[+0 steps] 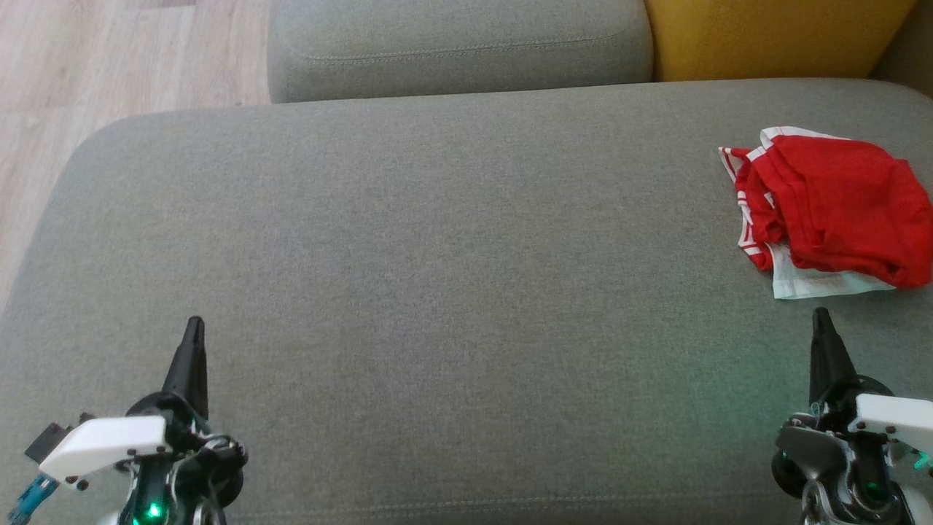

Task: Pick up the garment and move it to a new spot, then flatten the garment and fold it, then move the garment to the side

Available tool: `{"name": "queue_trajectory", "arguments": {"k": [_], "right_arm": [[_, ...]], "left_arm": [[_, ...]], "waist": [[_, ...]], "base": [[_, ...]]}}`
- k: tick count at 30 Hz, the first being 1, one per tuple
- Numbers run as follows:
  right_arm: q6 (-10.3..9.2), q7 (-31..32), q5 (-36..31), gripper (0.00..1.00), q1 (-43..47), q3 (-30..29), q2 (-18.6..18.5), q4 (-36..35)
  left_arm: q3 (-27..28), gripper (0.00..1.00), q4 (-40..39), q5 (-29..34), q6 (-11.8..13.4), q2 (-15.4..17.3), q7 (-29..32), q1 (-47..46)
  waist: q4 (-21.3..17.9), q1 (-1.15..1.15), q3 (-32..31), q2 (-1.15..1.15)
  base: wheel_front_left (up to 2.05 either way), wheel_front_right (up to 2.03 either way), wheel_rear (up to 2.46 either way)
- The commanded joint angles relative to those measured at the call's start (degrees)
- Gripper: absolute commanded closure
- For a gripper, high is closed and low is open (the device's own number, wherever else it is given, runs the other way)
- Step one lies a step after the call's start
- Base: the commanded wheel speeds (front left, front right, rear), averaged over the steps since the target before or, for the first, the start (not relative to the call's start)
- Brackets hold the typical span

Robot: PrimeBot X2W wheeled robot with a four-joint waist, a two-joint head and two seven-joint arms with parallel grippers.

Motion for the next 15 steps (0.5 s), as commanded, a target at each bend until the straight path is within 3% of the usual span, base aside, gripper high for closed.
{"name": "queue_trajectory", "arguments": {"k": [1,15], "right_arm": [[-0.04,0.4,0.2,1.0,-3.1,1.2,-0.5,-1.8],[-0.04,0.5,0.2,1.0,-3.1,1.1,-0.4,-1.8]], "left_arm": [[2.3,1.0,-1.7,0.2,-0.4,0.7,0.3,-3.0],[2.5,1.0,-1.7,0.4,-0.4,0.5,0.5,-3.1]], "waist": [[0.0,0.0,0.0,0.0],[0.0,0.0,0.0,0.0]], "base": [[0.0,0.0,0.0],[0.0,0.0,0.0]]}}
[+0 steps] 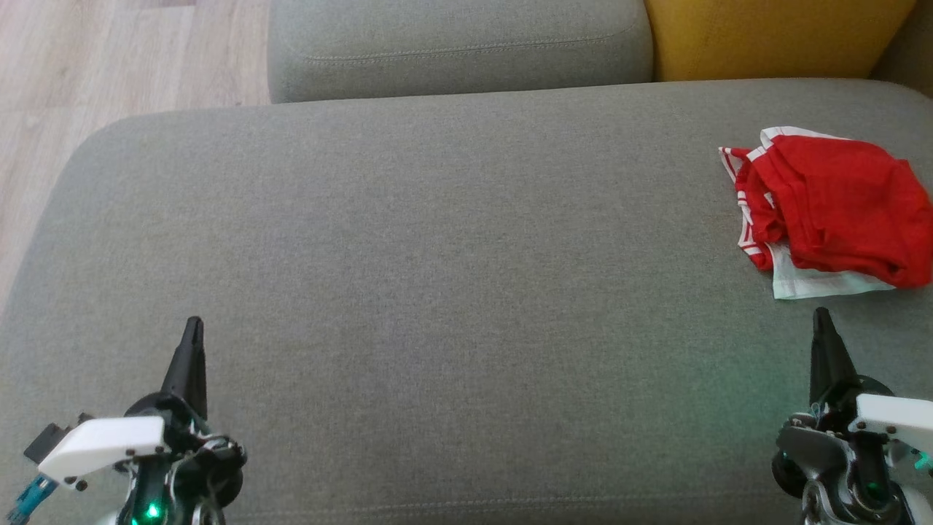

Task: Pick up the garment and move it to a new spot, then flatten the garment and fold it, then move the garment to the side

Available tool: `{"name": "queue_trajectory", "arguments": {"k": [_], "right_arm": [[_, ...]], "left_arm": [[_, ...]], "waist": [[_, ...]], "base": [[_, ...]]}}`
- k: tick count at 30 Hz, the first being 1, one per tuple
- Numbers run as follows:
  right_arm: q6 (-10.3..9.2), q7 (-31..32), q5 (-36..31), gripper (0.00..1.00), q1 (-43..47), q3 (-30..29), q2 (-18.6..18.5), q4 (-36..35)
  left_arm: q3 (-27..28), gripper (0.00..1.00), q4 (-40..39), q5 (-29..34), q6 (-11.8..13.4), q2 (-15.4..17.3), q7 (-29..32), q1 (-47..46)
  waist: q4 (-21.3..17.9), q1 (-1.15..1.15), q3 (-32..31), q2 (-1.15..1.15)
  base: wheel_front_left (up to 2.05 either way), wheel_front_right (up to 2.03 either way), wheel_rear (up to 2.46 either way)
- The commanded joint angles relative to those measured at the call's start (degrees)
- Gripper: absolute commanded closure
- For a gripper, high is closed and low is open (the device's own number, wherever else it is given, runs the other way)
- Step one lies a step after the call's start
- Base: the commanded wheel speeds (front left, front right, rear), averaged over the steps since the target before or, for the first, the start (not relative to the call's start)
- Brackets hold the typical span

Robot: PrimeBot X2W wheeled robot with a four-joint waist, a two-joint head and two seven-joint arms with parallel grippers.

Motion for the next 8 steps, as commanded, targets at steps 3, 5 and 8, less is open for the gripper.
{"name": "queue_trajectory", "arguments": {"k": [3,5,8], "right_arm": [[-0.04,0.4,0.2,1.0,-3.1,1.1,-0.4,-1.8],[-0.04,0.4,0.1,1.0,-3.1,1.1,-0.4,-1.8],[-0.04,0.4,0.1,1.0,-3.1,1.1,-0.4,-1.8]], "left_arm": [[2.3,1.0,-1.7,0.4,-0.4,0.6,0.3,-3.1],[2.3,1.0,-1.7,0.4,-0.4,0.6,0.3,-3.1],[2.4,1.0,-1.7,0.5,-0.4,0.5,0.3,-3.1]], "waist": [[0.0,0.0,0.0,0.0],[0.0,0.0,0.0,0.0],[0.0,0.0,0.0,0.0]], "base": [[0.0,0.0,0.0],[0.0,0.0,0.0],[0.0,0.0,0.0]]}}
